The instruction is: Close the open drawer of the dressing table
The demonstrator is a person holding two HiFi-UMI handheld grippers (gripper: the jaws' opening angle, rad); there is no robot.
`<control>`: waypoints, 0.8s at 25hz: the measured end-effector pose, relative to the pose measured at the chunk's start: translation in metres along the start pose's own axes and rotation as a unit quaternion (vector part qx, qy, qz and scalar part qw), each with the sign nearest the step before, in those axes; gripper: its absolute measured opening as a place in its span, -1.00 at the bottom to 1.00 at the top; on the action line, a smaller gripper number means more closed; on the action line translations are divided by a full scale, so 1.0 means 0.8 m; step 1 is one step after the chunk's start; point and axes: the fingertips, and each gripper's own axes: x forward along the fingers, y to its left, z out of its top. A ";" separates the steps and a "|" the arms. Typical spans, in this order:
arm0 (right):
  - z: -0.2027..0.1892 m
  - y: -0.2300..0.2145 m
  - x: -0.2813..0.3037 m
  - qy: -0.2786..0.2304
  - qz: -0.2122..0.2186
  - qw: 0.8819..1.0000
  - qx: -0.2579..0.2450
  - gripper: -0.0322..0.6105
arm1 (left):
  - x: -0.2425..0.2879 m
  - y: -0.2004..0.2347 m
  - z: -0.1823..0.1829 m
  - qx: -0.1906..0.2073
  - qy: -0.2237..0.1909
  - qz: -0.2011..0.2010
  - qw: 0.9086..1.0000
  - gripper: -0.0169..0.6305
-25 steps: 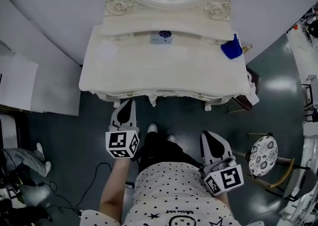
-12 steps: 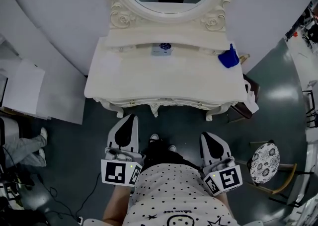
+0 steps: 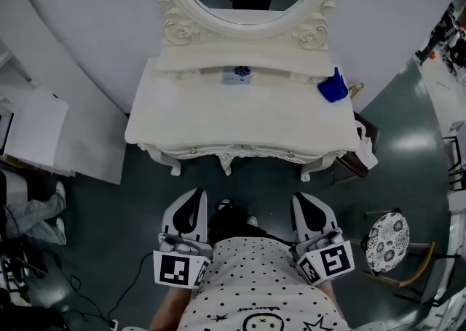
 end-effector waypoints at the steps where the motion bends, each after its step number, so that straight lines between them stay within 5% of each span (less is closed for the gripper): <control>1: 0.000 0.001 0.000 0.000 0.002 1.000 0.000 -0.87 | -0.002 -0.004 -0.004 -0.004 0.002 -0.002 1.000 -0.91; 20: -0.007 0.005 -0.002 0.004 0.004 1.000 0.017 -0.87 | 0.006 -0.049 -0.022 -0.053 0.022 -0.064 0.996 -0.91</control>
